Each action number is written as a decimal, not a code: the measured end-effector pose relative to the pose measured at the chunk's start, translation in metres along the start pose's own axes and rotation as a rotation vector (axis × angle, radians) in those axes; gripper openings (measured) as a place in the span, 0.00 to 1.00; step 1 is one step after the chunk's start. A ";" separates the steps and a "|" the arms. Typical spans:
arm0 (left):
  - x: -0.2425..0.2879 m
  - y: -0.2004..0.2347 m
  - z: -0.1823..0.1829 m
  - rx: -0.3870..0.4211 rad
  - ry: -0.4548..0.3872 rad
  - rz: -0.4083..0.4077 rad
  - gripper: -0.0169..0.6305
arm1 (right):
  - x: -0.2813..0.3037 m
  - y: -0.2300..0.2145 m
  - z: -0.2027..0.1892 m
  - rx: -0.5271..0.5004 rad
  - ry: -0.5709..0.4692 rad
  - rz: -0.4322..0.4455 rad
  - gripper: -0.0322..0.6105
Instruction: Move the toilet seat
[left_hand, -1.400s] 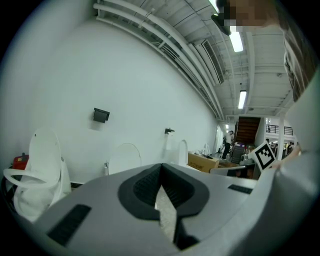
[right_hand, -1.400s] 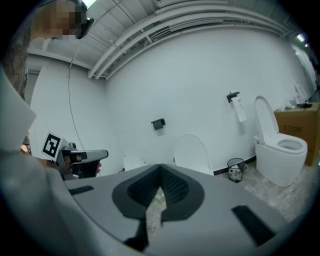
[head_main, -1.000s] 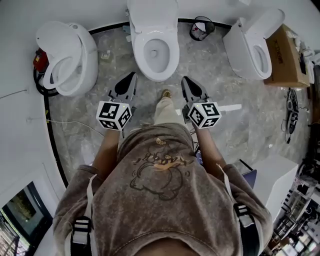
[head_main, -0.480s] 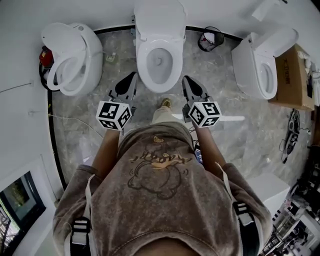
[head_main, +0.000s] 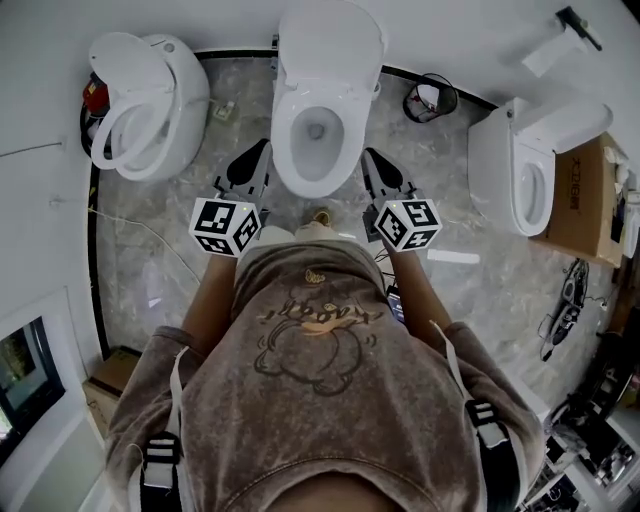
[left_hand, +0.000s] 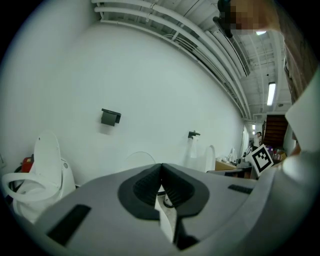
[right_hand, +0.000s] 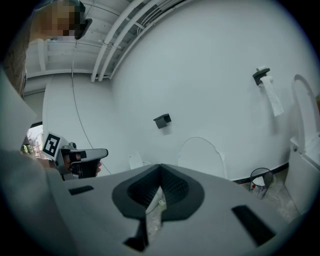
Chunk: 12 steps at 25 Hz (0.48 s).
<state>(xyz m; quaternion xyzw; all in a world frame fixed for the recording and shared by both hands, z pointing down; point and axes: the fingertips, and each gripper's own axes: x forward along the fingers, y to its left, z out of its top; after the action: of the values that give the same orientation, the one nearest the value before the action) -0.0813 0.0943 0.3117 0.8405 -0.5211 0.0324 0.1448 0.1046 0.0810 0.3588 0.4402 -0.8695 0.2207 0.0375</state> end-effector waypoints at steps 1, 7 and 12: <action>0.003 0.001 0.000 0.000 0.001 0.005 0.04 | 0.003 -0.003 0.001 0.000 0.004 0.004 0.05; 0.019 0.014 -0.001 -0.007 0.010 0.017 0.04 | 0.017 -0.011 0.000 0.011 0.014 0.009 0.05; 0.031 0.022 0.002 -0.014 0.023 -0.008 0.04 | 0.024 -0.011 0.002 0.028 0.018 -0.015 0.05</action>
<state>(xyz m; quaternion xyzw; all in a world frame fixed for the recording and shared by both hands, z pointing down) -0.0872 0.0575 0.3207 0.8410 -0.5164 0.0379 0.1568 0.0988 0.0563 0.3676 0.4453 -0.8625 0.2367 0.0409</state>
